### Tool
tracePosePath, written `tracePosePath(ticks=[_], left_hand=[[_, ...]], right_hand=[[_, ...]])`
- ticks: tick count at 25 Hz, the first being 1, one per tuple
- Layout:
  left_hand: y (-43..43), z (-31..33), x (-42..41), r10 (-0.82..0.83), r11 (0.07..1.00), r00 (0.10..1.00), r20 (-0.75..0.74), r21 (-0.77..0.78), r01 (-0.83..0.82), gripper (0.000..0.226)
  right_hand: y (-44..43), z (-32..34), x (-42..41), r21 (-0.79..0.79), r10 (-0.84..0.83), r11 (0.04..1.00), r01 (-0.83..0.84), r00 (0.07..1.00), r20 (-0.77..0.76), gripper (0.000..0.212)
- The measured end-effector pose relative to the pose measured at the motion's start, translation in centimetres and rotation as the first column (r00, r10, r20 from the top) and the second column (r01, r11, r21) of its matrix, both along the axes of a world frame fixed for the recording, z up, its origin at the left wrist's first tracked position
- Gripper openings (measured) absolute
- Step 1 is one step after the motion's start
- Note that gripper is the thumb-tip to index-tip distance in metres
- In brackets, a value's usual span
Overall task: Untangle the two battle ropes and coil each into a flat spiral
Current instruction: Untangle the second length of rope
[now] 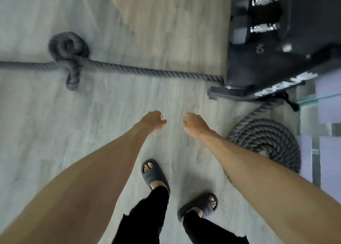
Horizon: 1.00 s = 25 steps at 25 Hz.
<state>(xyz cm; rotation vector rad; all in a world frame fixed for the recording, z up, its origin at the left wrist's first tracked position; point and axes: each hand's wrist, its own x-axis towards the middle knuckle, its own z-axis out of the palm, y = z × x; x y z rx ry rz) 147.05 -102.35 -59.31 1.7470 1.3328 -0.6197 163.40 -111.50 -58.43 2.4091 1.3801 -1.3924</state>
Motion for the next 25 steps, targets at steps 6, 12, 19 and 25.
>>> tracePosePath(ticks=[6,12,19,25], left_hand=[[10.8,-0.4,-2.5,0.057,0.998,0.998,-0.028,0.016,-0.056,0.042],[21.9,-5.0,-2.3,0.057,0.995,0.996,-0.063,-0.079,-0.062,0.038],[34.2,-15.2,-5.3,0.132,0.986,0.991,-0.03,-0.098,-0.134,0.037],[41.5,-27.8,-11.9,0.022,0.993,0.985,-0.168,0.114,-0.003,0.046]], right_hand=[[11.9,-2.1,-2.5,0.037,-0.04,0.998,0.041,0.999,-0.026,0.028],[22.2,-9.1,-2.8,-0.068,-0.078,0.995,0.075,0.996,-0.049,0.022],[34.0,-18.9,-5.6,-0.108,0.07,0.991,-0.083,0.99,-0.12,0.023],[42.5,-29.6,-11.9,-0.057,0.161,0.984,-0.166,0.983,-0.086,0.033]])
